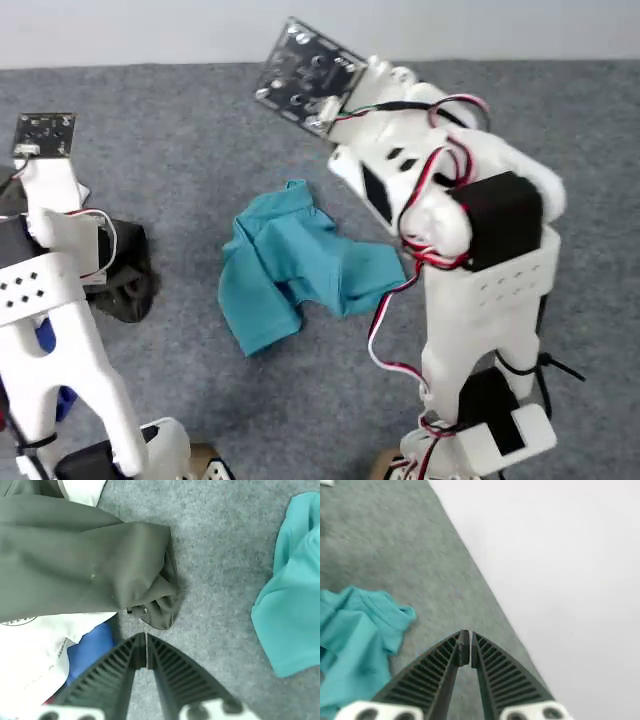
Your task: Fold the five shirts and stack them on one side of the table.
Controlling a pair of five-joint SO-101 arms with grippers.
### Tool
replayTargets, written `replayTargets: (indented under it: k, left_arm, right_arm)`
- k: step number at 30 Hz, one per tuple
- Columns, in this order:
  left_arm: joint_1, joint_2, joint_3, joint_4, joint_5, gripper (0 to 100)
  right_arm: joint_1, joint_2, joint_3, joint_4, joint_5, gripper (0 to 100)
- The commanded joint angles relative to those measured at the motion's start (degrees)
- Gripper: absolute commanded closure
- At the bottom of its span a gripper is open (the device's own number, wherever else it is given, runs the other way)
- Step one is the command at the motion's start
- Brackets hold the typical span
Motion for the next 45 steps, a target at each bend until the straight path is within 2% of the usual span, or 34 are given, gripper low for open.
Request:
replayTargets:
  k: [1, 6, 10, 16, 19, 24, 30, 37, 45]
  left_arm:
    - [2.0, -0.7, -0.2, 0.7, -0.4, 99]
    - [6.1, -0.3, 0.4, 0.9, -0.2, 99]
    - [16.9, -0.3, 5.9, 0.4, -0.4, 99]
    - [33.1, -0.3, 17.1, -9.9, -0.4, 99]
    - [37.4, -0.2, 21.2, -15.4, 0.0, 92]
    - [38.9, -0.2, 25.2, -20.6, 3.3, 80]
    - [39.5, 3.9, 26.6, -24.3, 3.3, 78]
    - [43.0, 18.8, 19.1, -24.2, 3.6, 76]
    - [43.0, 30.2, 15.9, -24.4, 3.6, 78]
  right_arm:
    - [2.2, -0.8, 0.8, 0.9, 0.9, 98.8]
    - [1.8, 0.3, 0.9, 3.6, 0.8, 98.8]
    - [5.2, 2.2, 0.9, 5.3, 0.7, 98.8]
    - [12.6, 2.8, 0.9, 7.1, -0.7, 98.8]
    - [17.3, 2.0, 0.9, 7.2, -2.3, 98.7]
    - [25.3, 0.1, 0.9, 7.2, -2.3, 98.7]
    - [31.5, -1.2, 0.9, 7.2, -2.1, 98.7]
    - [33.1, -1.2, 0.9, 7.2, -2.0, 98.7]
    - [33.0, -1.3, 0.9, 7.2, -1.9, 98.7]
